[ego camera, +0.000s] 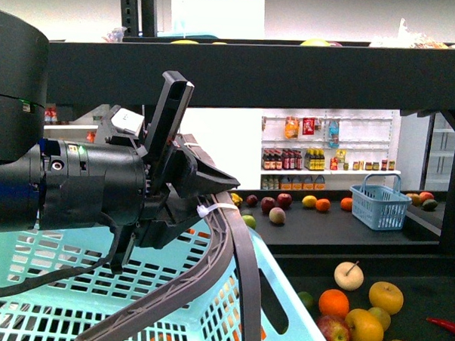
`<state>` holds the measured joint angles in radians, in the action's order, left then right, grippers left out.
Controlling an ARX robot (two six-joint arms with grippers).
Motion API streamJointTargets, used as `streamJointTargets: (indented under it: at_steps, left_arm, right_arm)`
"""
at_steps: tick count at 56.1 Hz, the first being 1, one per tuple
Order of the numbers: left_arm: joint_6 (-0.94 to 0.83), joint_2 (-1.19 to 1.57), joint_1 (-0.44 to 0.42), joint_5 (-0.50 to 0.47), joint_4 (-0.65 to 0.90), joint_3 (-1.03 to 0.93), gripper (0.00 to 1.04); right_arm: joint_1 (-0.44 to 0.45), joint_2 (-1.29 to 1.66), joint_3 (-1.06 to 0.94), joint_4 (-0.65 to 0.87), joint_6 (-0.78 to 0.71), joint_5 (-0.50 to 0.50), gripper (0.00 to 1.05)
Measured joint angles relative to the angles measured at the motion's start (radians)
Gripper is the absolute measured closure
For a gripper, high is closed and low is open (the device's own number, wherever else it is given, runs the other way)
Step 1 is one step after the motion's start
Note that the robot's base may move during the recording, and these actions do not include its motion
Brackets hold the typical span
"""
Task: Pick lemon from shelf
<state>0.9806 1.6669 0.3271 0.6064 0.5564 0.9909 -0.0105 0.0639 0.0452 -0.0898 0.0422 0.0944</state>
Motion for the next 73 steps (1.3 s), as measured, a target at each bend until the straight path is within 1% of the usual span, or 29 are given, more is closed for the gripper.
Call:
streamJointTargets:
  at_steps: [2, 5, 8, 12, 17, 22, 25, 28, 29, 32, 37, 44, 53, 64, 68, 73]
  left_arm:
    - [0.000, 0.001, 0.000, -0.004, 0.000, 0.000, 0.92]
    - [0.000, 0.001, 0.000, -0.005, 0.000, 0.000, 0.92]
    - [0.000, 0.001, 0.000, -0.004, 0.000, 0.000, 0.92]
    - [0.000, 0.002, 0.000, -0.003, 0.000, 0.000, 0.92]
    - [0.001, 0.002, 0.000, -0.002, 0.000, 0.000, 0.92]
    - [0.001, 0.002, 0.000, 0.002, 0.000, 0.000, 0.92]
    - [0.002, 0.002, 0.000, 0.000, 0.000, 0.000, 0.92]
    - [0.001, 0.002, 0.000, 0.000, 0.000, 0.001, 0.92]
    - [0.001, 0.002, 0.000, -0.001, 0.000, 0.002, 0.92]
    - [-0.002, 0.003, 0.000, -0.005, 0.000, 0.002, 0.92]
    - [-0.001, 0.003, 0.000, 0.000, 0.000, 0.002, 0.92]
    - [0.000, 0.003, 0.000, 0.002, 0.000, 0.002, 0.92]
    - [0.000, 0.003, 0.000, -0.001, 0.000, 0.002, 0.92]
    - [0.000, 0.003, 0.000, -0.002, 0.000, 0.002, 0.92]
    - [0.000, 0.003, 0.000, -0.001, 0.000, 0.002, 0.92]
    - [0.000, 0.003, 0.000, 0.000, 0.000, 0.002, 0.92]
  right_arm:
    - [0.018, 0.061, 0.015, -0.012, 0.026, 0.010, 0.07]
    - [0.066, 0.185, 0.039, 0.007, 0.078, -0.029, 0.07]
    - [0.119, 0.323, 0.069, 0.058, 0.128, -0.080, 0.07]
    - [0.183, 0.562, 0.148, 0.174, 0.189, -0.134, 0.07]
    - [0.204, 0.848, 0.276, 0.257, 0.249, -0.164, 0.07]
    - [0.205, 1.108, 0.408, 0.256, 0.315, -0.178, 0.07]
    - [0.201, 1.266, 0.495, 0.229, 0.365, -0.177, 0.07]
    - [0.190, 1.498, 0.616, 0.179, 0.435, -0.166, 0.07]
    - [0.188, 1.527, 0.634, 0.171, 0.453, -0.164, 0.07]
    - [0.164, 1.740, 0.777, 0.108, 0.539, -0.137, 0.07]
    - [0.121, 1.966, 0.964, 0.049, 0.650, -0.101, 0.07]
    - [0.044, 2.205, 1.193, -0.027, 0.811, -0.081, 0.07]
    - [0.000, 2.346, 1.386, -0.078, 0.915, -0.062, 0.07]
    - [-0.027, 2.490, 1.629, -0.140, 0.986, -0.042, 0.07]
    - [-0.039, 2.566, 1.771, -0.213, 1.015, -0.035, 0.07]
    - [-0.052, 2.642, 1.897, -0.277, 1.041, -0.032, 0.07]
